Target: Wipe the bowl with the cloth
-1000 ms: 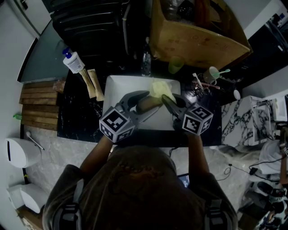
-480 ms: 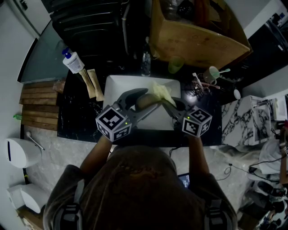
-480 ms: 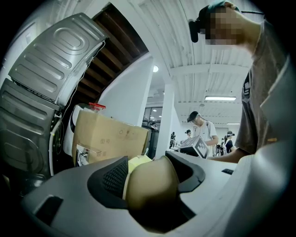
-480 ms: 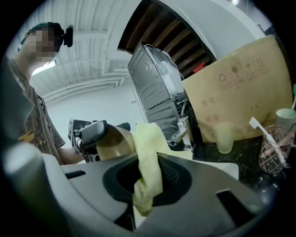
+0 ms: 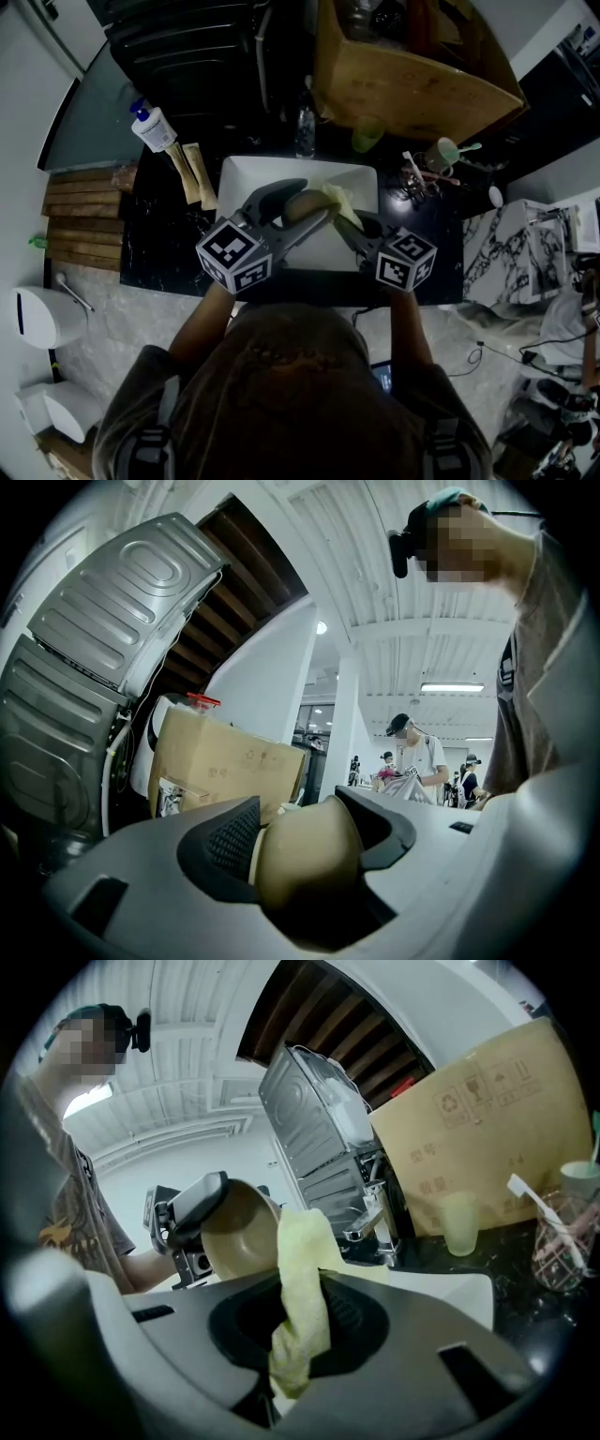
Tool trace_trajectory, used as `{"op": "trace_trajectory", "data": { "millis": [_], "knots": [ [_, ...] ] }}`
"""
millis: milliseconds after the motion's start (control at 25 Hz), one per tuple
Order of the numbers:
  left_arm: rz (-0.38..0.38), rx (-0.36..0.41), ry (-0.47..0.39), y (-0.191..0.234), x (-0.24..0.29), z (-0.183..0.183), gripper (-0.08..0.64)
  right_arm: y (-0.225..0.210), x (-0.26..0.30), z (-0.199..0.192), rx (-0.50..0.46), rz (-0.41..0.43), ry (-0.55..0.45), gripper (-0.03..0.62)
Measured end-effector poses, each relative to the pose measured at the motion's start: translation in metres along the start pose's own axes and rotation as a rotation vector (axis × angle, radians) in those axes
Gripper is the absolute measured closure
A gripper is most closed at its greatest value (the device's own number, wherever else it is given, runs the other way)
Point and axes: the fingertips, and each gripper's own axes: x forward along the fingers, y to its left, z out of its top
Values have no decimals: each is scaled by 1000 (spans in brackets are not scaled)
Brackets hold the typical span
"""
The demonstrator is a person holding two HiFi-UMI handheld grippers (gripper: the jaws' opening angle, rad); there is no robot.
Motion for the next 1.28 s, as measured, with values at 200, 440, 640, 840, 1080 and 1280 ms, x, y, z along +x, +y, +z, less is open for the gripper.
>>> {"op": "trace_trajectory", "data": {
  "millis": [200,440,640,840,1080,1280],
  "knots": [
    [8,-22,-12,2,0,1,304,4,1,-7,1,10,11,554],
    [19,-43,-27,5,1,3,304,8,2,-9,-1,21,10,555],
    [25,-46,-32,6,2,5,305,12,3,-11,4,33,7,554],
    [35,-60,-41,9,3,7,305,15,4,-12,4,44,10,554],
    [48,-97,-61,15,5,8,307,20,8,-17,6,53,20,554],
    [67,-162,-85,25,7,2,307,21,11,-23,17,53,31,554]
  ]
}}
